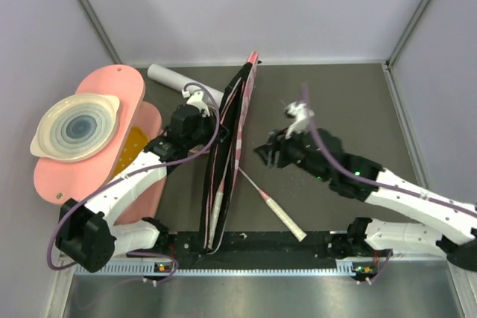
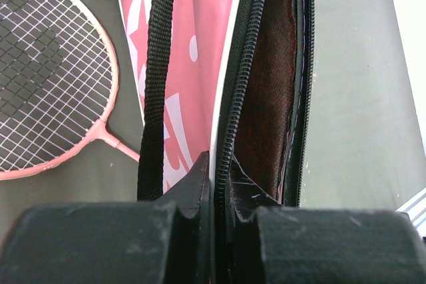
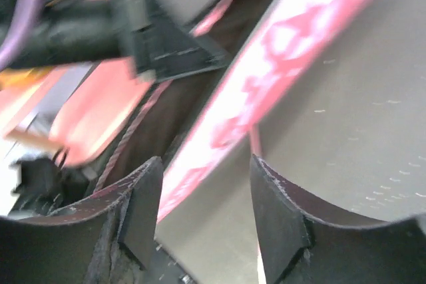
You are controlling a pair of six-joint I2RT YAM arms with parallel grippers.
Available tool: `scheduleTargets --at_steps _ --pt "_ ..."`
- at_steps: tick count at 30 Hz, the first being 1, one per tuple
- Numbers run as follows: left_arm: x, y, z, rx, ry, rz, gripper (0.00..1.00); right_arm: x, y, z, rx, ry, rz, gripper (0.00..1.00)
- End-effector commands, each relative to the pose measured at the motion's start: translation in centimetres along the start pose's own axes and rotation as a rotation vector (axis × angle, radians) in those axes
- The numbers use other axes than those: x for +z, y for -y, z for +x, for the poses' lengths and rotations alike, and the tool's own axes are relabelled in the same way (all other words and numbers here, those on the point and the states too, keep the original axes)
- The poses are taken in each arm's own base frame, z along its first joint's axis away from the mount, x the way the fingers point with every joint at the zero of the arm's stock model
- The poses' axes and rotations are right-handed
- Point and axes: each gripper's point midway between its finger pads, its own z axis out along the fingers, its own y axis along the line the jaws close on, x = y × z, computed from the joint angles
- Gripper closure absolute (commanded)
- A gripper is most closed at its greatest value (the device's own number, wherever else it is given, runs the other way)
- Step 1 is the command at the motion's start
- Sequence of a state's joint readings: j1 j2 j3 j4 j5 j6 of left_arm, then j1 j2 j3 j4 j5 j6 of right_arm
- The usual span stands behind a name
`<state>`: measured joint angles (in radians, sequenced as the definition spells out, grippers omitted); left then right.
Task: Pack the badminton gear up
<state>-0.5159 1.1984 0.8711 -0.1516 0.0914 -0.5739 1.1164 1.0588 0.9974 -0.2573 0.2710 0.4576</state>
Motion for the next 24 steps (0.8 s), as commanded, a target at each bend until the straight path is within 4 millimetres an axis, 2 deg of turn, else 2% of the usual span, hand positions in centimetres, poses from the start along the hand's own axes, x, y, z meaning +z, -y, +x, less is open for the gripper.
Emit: scheduleTargets --at_steps 1,2,3,4,5,7,10,11,14,16,17,18,19,20,21,22,24 --pt "-2.2 2.7 -5.0 0.032 0.166 0.069 1.00 -0.9 7.1 1.5 0.114 0.000 0.127 0.42" --pt "-2.5 2.8 -5.3 0.034 0.177 0.065 1.00 -0.7 8.4 3.3 0.146 -0.043 0.141 0.39" --pt "-2.8 3.0 -5.8 0.039 0.187 0.065 1.00 -0.6 10.6 3.5 0.178 -0.053 0.182 0.37" --pt "-3.0 3.1 -6.1 0.042 0.195 0.065 1.00 -0.4 11.0 4.4 0.186 -0.088 0.176 0.36" --pt "-3.3 3.1 -6.4 0.043 0.205 0.060 1.00 0.1 11.6 6.1 0.178 -0.151 0.173 0.35" --pt "-4.0 3.3 -7.3 0.055 0.234 0.057 1.00 0.8 10.8 7.7 0.150 -0.228 0.110 0.32" --pt "-4.9 3.1 -8.6 0.074 0.282 0.023 1.00 2.6 11.2 10.2 0.123 -0.330 0.094 0.32" --pt "-5.3 3.2 -9.1 0.085 0.299 0.020 1.00 3.5 11.7 11.7 0.108 -0.383 0.109 0.32" --pt "-6.0 2.9 -9.7 0.099 0.332 0.003 1.00 5.2 11.9 12.9 0.034 -0.438 0.140 0.32" --pt "-6.4 2.8 -10.0 0.113 0.350 -0.009 1.00 6.6 12.2 14.7 -0.002 -0.502 0.163 0.33" --pt "-6.7 2.7 -10.3 0.125 0.363 -0.015 1.00 7.4 11.2 14.6 -0.034 -0.507 0.147 0.33" --pt "-6.9 2.5 -10.5 0.131 0.372 -0.025 1.00 8.1 11.6 16.2 -0.050 -0.557 0.168 0.34" --pt "-7.2 2.0 -10.7 0.132 0.387 -0.054 1.00 9.0 11.3 15.5 -0.077 -0.542 0.184 0.35" --pt "-7.5 1.7 -10.9 0.145 0.402 -0.071 1.00 9.5 10.9 15.8 -0.095 -0.553 0.188 0.37" --pt "-7.7 1.4 -11.0 0.150 0.409 -0.088 1.00 10.0 11.2 17.1 -0.103 -0.595 0.203 0.43" --pt "-7.9 0.8 -11.3 0.150 0.424 -0.119 1.00 10.8 10.5 16.5 -0.109 -0.584 0.186 0.45" --pt "-8.3 0.4 -11.3 0.169 0.437 -0.139 1.00 11.5 10.2 16.9 -0.125 -0.595 0.186 0.50"
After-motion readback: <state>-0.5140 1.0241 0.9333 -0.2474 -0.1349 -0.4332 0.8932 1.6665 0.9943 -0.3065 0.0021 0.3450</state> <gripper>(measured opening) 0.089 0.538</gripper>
